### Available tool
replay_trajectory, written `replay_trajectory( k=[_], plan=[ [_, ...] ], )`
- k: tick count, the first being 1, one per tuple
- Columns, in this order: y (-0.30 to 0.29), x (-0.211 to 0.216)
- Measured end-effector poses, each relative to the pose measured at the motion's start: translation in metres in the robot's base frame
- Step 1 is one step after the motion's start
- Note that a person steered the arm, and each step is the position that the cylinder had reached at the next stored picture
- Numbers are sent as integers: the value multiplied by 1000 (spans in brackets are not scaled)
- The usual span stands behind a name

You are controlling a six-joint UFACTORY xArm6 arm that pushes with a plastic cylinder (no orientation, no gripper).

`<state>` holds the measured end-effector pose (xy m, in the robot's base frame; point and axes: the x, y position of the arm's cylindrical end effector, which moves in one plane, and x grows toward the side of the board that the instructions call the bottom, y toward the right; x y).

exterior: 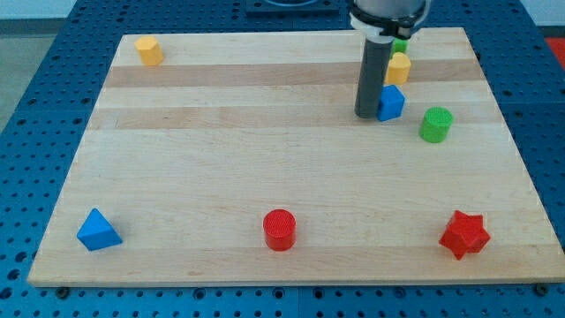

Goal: Move the red circle above the red star

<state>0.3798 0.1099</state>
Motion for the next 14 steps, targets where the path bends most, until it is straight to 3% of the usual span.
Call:
replay_trajectory(
  k=[1, 3, 4, 5, 7, 8, 10, 14],
  plan=[
    [24, -8],
    [18, -15],
    [-45, -6],
    [-116, 50],
    [-168, 150],
    [-171, 154],
    [-190, 204],
    [-142, 206]
  ],
)
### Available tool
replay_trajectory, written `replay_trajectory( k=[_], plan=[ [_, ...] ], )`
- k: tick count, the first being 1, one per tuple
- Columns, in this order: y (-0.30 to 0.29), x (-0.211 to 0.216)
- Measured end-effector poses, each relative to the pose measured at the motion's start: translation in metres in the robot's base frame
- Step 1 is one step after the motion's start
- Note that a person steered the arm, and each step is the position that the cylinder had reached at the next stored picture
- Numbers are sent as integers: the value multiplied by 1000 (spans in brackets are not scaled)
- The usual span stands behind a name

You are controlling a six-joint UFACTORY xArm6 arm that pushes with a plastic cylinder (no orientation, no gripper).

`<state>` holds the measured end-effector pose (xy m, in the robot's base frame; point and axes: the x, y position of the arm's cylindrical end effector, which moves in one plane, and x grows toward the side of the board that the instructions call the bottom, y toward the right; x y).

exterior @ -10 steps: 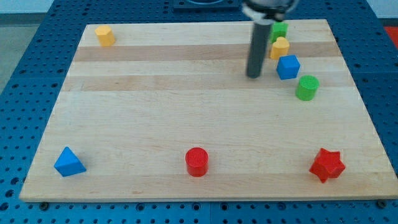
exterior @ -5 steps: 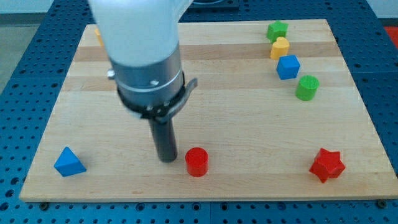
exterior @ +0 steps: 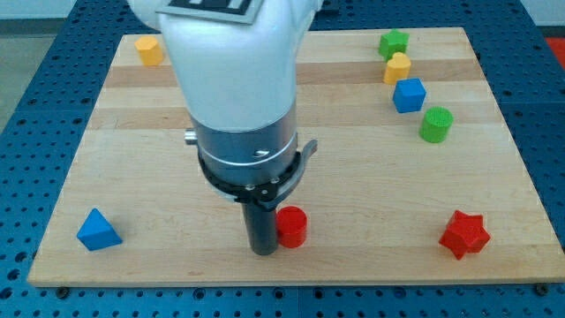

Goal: Move the red circle above the red star

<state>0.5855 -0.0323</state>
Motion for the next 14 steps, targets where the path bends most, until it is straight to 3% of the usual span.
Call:
replay_trajectory(
  k=[2, 8, 14],
  plan=[
    [23, -30],
    [152, -35],
    [174, -38]
  ],
)
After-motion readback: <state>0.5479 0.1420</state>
